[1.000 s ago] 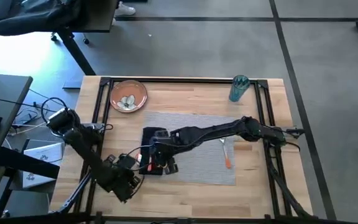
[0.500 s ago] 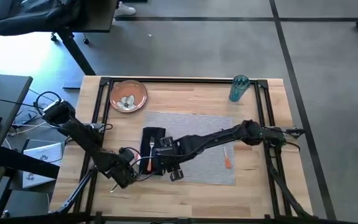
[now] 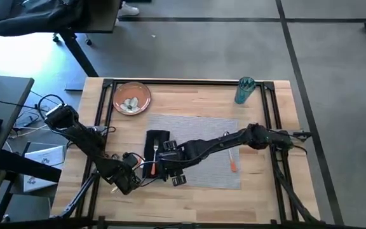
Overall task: Set table place
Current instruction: Put the orange table knife on the gray table mat beside the orange spoon
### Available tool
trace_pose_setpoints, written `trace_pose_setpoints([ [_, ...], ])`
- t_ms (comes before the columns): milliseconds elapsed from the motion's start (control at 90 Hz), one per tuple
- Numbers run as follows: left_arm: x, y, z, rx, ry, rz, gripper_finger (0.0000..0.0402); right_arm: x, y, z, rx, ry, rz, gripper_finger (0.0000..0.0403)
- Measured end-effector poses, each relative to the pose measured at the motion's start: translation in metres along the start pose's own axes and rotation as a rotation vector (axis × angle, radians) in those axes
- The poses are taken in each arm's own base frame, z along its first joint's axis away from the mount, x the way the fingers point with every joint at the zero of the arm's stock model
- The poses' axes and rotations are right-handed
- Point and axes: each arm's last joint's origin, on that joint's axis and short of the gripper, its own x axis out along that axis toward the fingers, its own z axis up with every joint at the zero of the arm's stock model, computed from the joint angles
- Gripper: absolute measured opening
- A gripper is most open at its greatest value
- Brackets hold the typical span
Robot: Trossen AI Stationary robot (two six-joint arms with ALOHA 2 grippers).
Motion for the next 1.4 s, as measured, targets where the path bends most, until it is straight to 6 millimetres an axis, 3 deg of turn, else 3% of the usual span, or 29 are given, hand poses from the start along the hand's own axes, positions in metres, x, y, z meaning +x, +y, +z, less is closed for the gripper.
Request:
trace_pose_setpoints([
  [78, 0.001, -0.001, -0.001, -0.002, -0.031, -0.006, 0.0008, 0.000, 0.000, 0.000, 0.015, -0.002, 0.000, 0.0171],
  [478, -0.002, 0.004, -0.010, -0.026, -0.103, 0.039, 0.0000, 0.000, 0.000, 0.001, 0.042, -0.006, 0.002, 0.0171],
  [789, -0.026, 0.004, -0.008, -0.013, -0.171, 0.090, 0.0002, 0.000, 0.000, 0.000, 0.040, -0.005, 0.002, 0.0171],
  [1100, -0.035, 0.006, -0.006, 0.001, -0.172, 0.153, 0.0001, -0.001, -0.004, -0.001, 0.024, 0.009, -0.017, 0.0171],
  [1400, -0.040, 0.006, 0.000, -0.009, -0.157, 0.113, 0.0011, -0.020, -0.015, -0.009, -0.019, 0.088, -0.050, 0.0171],
])
